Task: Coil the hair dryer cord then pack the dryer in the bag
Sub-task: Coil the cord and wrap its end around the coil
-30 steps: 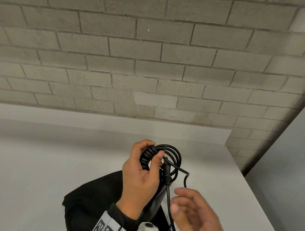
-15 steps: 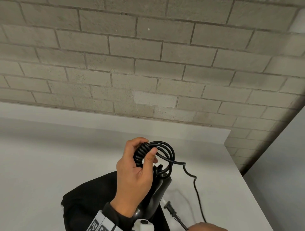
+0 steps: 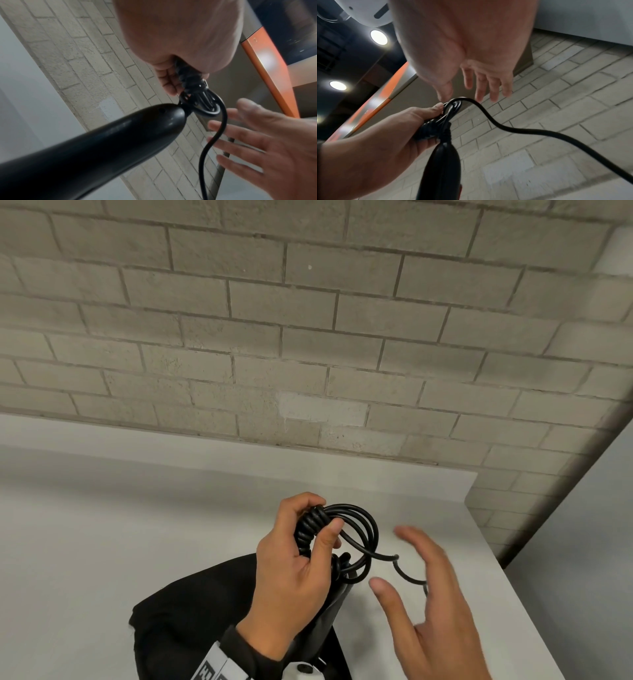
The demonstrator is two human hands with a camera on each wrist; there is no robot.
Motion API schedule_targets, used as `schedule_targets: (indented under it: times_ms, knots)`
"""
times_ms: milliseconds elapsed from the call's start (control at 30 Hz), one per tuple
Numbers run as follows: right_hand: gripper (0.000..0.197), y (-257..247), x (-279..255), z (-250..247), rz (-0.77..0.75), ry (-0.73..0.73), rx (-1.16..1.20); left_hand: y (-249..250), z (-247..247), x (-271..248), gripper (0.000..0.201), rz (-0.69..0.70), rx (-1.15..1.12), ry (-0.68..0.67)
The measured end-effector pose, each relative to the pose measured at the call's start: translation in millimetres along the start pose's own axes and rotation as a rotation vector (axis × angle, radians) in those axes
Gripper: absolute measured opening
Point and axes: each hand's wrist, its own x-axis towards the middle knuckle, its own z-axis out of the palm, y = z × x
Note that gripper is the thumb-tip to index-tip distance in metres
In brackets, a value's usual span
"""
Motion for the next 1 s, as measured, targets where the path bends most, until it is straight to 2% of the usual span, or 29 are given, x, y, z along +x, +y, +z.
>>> schedule_targets:
  times_ms: [33, 100, 200, 333, 533, 667, 833, 1000]
  knots:
    - [0.03, 2, 6, -2, -0.056, -0.055, -0.015, 0, -1, -1, 0.021, 0.002, -0.006, 0.007]
    - [0.015, 3, 19, -6, -0.158, -0.059, 0.01, -1, -2, -2, 0.022, 0.009, -0.005, 0.017]
    - [0.014, -2, 32, -15, -0.249, -0.025, 0.045, -2, -3, -3, 0.023, 0.015, -0.006, 0.02]
    - [0.013, -13, 52, -27, -0.373, -0.153, 0.021, -1, -5, -4, 0.025, 0.03, 0.016, 0.02]
    - [0.013, -27, 78, -28, -0.451, -0.207, 0.043, 0, -6, -3, 0.026, 0.036, 0.072, -0.044]
    - [0.011, -28, 92, -22, -0.397, -0.207, 0.191, 3, -8, -3, 0.023, 0.08, 0.095, -0.128]
    - [0.007, -28, 95, -9, -0.229, -0.192, 0.342, 8, -5, -1, 0.041, 0.129, 0.062, -0.126]
    - [0.007, -26, 93, 1, -0.059, -0.183, 0.434, 12, -4, -1, 0.027, 0.202, 0.091, -0.091]
